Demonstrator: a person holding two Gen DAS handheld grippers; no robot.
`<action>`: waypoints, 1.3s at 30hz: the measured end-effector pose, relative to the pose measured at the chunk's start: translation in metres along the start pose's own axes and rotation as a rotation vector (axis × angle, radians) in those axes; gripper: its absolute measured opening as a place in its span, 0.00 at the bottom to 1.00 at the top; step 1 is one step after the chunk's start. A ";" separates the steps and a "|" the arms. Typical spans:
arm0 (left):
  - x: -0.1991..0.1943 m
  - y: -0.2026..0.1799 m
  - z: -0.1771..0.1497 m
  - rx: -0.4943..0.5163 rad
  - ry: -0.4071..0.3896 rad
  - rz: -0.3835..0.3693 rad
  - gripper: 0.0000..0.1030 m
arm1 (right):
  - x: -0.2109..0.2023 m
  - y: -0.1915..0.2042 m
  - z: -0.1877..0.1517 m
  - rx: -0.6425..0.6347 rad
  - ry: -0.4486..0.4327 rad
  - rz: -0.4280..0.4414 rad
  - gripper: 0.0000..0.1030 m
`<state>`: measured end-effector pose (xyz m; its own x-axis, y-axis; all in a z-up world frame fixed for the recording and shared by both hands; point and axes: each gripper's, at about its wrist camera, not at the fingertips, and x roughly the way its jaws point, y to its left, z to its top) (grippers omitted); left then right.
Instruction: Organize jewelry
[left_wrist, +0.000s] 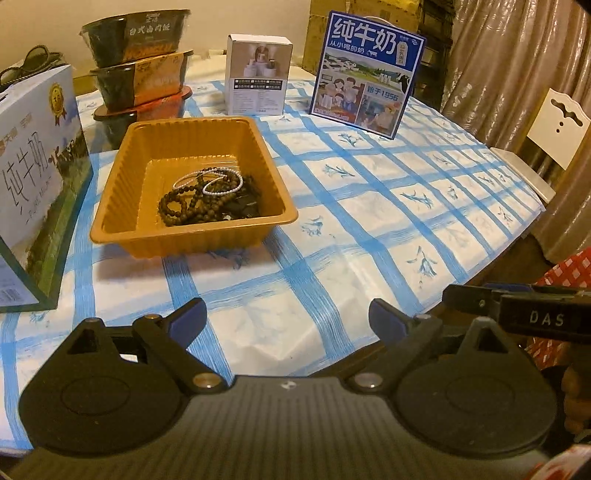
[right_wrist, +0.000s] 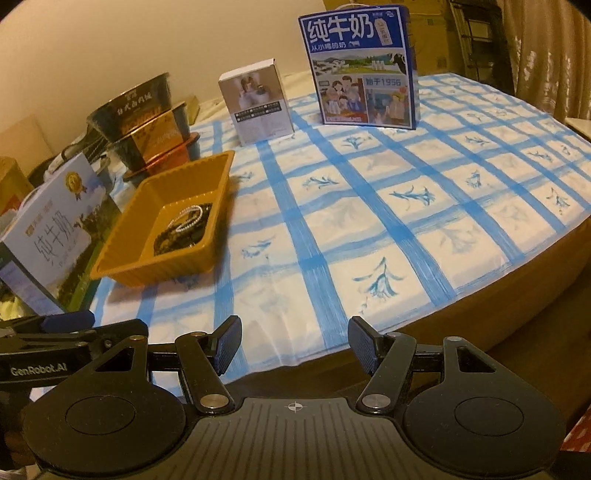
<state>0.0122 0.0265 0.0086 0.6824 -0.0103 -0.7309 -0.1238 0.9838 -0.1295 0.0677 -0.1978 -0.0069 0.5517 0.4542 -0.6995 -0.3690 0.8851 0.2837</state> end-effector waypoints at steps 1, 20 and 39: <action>0.000 0.000 0.000 0.000 0.000 0.005 0.91 | 0.000 0.000 -0.001 -0.001 0.004 0.006 0.62; 0.002 -0.006 -0.005 0.019 0.014 0.010 0.91 | 0.001 0.002 -0.008 -0.031 0.017 0.016 0.62; 0.003 -0.005 -0.005 0.016 0.018 0.012 0.91 | 0.001 0.004 -0.007 -0.036 0.015 0.015 0.62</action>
<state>0.0112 0.0205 0.0034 0.6682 -0.0017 -0.7440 -0.1203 0.9866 -0.1103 0.0614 -0.1943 -0.0109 0.5349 0.4653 -0.7053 -0.4036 0.8740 0.2705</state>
